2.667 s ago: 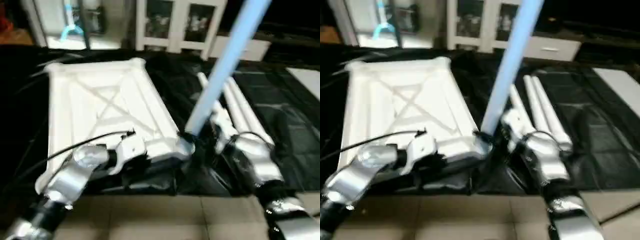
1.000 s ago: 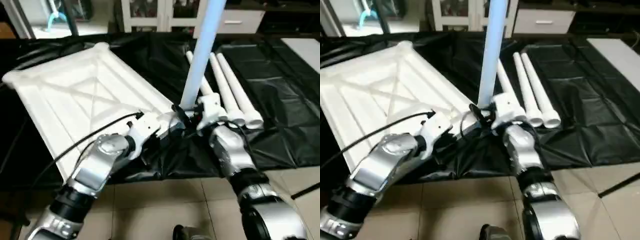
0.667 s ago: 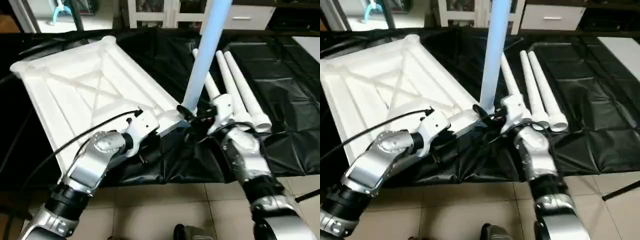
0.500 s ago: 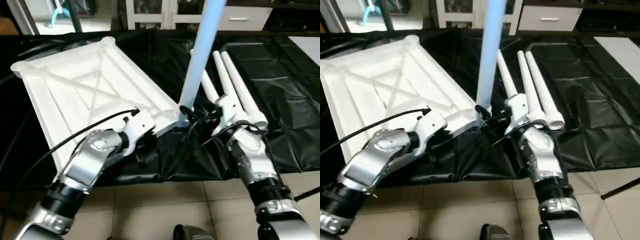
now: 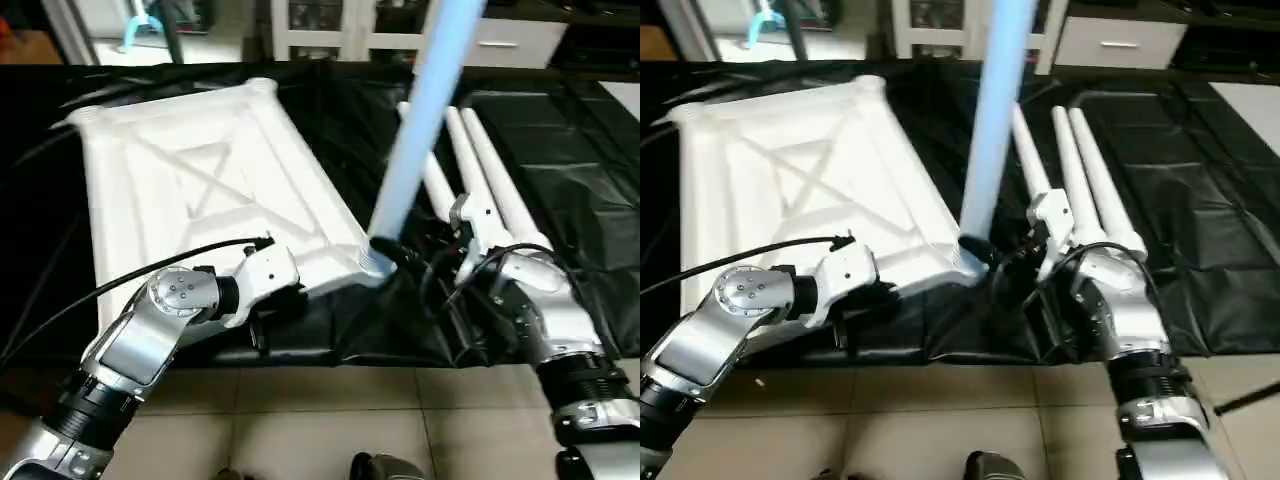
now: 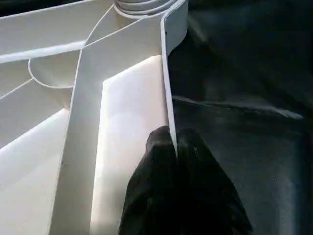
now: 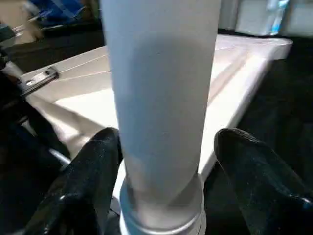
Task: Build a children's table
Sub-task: Insert table leg to table base
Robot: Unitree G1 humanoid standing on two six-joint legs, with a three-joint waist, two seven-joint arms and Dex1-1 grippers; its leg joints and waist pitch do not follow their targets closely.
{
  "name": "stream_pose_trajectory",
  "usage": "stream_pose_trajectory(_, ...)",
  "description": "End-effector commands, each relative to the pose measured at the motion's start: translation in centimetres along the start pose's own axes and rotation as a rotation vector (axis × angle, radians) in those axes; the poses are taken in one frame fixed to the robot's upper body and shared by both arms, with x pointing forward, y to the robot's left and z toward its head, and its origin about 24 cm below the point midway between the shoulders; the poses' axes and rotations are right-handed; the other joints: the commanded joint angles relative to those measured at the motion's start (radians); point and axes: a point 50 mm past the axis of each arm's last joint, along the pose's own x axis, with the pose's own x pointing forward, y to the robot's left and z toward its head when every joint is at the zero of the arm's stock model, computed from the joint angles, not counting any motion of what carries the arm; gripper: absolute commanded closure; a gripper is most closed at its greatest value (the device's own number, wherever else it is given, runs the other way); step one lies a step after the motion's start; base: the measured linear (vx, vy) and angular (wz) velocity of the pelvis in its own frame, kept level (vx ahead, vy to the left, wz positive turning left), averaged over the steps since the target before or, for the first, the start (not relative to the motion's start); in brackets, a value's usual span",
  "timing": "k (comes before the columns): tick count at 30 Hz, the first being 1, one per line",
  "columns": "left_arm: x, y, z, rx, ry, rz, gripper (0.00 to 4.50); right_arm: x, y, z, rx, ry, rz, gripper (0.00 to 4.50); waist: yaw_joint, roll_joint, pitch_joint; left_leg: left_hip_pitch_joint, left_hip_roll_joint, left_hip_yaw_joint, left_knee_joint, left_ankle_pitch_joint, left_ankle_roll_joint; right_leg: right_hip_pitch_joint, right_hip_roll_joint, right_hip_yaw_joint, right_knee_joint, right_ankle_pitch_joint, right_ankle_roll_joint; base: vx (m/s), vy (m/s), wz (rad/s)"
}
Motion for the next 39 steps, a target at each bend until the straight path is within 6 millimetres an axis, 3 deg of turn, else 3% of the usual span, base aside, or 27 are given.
stream_pose_trajectory(1,1.3,-2.0,-1.2,-0.011,0.042,-0.135,4.5,-0.3,-0.4,0.6,-0.005,0.008,0.033,1.17,-0.002,0.002,-0.081,0.003,0.025,0.006,-0.059,0.006,0.175,0.071,-0.042,0.052,-0.041,-0.069,-0.295,0.0,0.0,0.0)
stream_pose_trajectory(4,1.3,-2.0,-1.1,-0.006,0.033,-0.145,4.5,-0.7,-0.5,0.7,0.013,0.025,0.072,1.17,0.002,-0.002,-0.081,0.001,0.025,0.006,-0.059,-0.032,0.147,0.072,-0.044,0.055,-0.046,-0.13,-0.272,0.0,0.0,0.0)
stream_pose_trajectory(5,1.3,-2.0,-1.2,-0.005,0.033,-0.149,4.5,-0.7,-0.5,0.7,0.012,0.032,0.079,1.43,0.003,-0.003,-0.081,0.001,0.025,0.006,-0.059,-0.041,0.139,0.072,-0.044,0.055,-0.046,-0.141,-0.266,0.0,0.0,0.0)
stream_pose_trajectory(7,1.2,-2.0,-1.3,-0.003,0.037,-0.153,4.5,-0.8,-0.5,0.6,0.019,0.038,0.092,1.43,0.005,-0.004,-0.081,0.0,0.024,0.006,-0.058,-0.049,0.13,0.071,-0.044,0.056,-0.047,-0.153,-0.26,0.0,0.0,0.0)
stream_pose_trajectory(11,1.2,-1.9,-1.4,-0.002,0.042,-0.153,4.5,-0.9,-0.5,0.4,0.025,0.047,0.106,1.86,0.006,-0.006,-0.084,-0.004,0.022,0.006,-0.056,-0.053,0.115,0.073,-0.045,0.057,-0.049,-0.187,-0.242,0.0,0.0,0.0)
stream_pose_trajectory(15,1.2,-1.9,-1.5,-0.001,0.045,-0.151,4.5,-1.0,-0.3,0.1,0.041,0.055,0.116,2.2,0.007,-0.002,-0.087,-0.003,0.022,0.005,-0.054,-0.039,0.116,0.073,-0.043,0.056,-0.045,-0.167,-0.243,0.0,0.0,0.0)
stream_pose_trajectory(22,1.2,-1.8,-1.6,0.0,0.047,-0.151,4.5,-0.7,-0.1,-0.5,0.063,0.067,0.108,2.56,0.007,-0.005,-0.089,-0.005,0.02,0.005,-0.052,-0.021,0.131,0.074,-0.042,0.056,-0.041,-0.134,-0.254,0.0,0.0,0.0)
stream_pose_trajectory(27,1.4,-1.4,-1.7,-0.042,0.051,-0.103,4.5,-0.1,-0.8,-2.2,0.079,0.149,-0.068,2.6,0.002,-0.004,-0.083,-0.004,0.02,0.006,-0.057,-0.073,0.099,0.069,-0.041,0.054,-0.053,-0.215,-0.234,0.0,0.0,0.0)
stream_pose_trajectory(30,1.6,-1.1,-1.6,-0.073,0.052,-0.064,4.5,0.3,-1.3,-3.0,0.095,0.166,-0.182,2.61,-0.012,-0.004,-0.079,-0.003,0.016,0.001,-0.063,-0.165,0.048,0.068,-0.041,0.051,-0.069,-0.352,-0.183,0.0,0.0,0.0)
stream_pose_trajectory(32,2.5,0.6,-1.0,-0.211,0.077,0.137,4.5,1.9,-1.7,-5.1,0.2,0.189,-0.49,2.62,-0.026,-0.005,-0.077,-0.009,0.016,-0.004,-0.067,-0.206,0.02,0.066,-0.04,0.048,-0.075,-0.412,-0.156,0.0,0.0,0.0)
stream_pose_trajectory(34,2.8,1.1,-0.7,-0.262,0.079,0.203,4.5,2.5,-1.6,-5.7,0.227,0.194,-0.561,2.62,-0.034,-0.004,-0.074,-0.006,0.013,-0.006,-0.066,-0.233,-0.003,0.061,-0.041,0.043,-0.081,-0.47,-0.137,-0.032,0.002,-0.04)
stream_pose_trajectory(35,3.3,1.8,-0.3,-0.338,0.088,0.292,4.5,3.3,-1.3,-6.5,0.263,0.21,-0.671,2.62,-0.04,-0.008,-0.075,0.0,0.007,-0.009,-0.062,-0.282,0.003,0.057,-0.042,0.035,-0.098,-0.552,-0.099,-0.068,0.004,-0.04)
stream_pose_trajectory(36,3.5,1.9,-0.1,-0.363,0.095,0.32,4.5,3.6,-1.1,-6.8,0.273,0.22,-0.715,2.62,-0.047,-0.006,-0.072,-0.004,0.008,-0.013,-0.064,-0.293,0.006,0.055,-0.043,0.029,-0.102,-0.571,-0.087,-0.051,0.004,-0.03)
stream_pose_trajectory(39,4.6,2.5,1.1,-0.403,0.067,0.404,4.5,5.3,-0.1,-7.4,0.304,0.216,-0.836,2.62,-0.055,0.004,-0.073,0.004,0.008,-0.019,-0.063,-0.34,0.004,0.051,-0.042,0.011,-0.117,-0.593,-0.055,-0.024,0.002,-0.02)
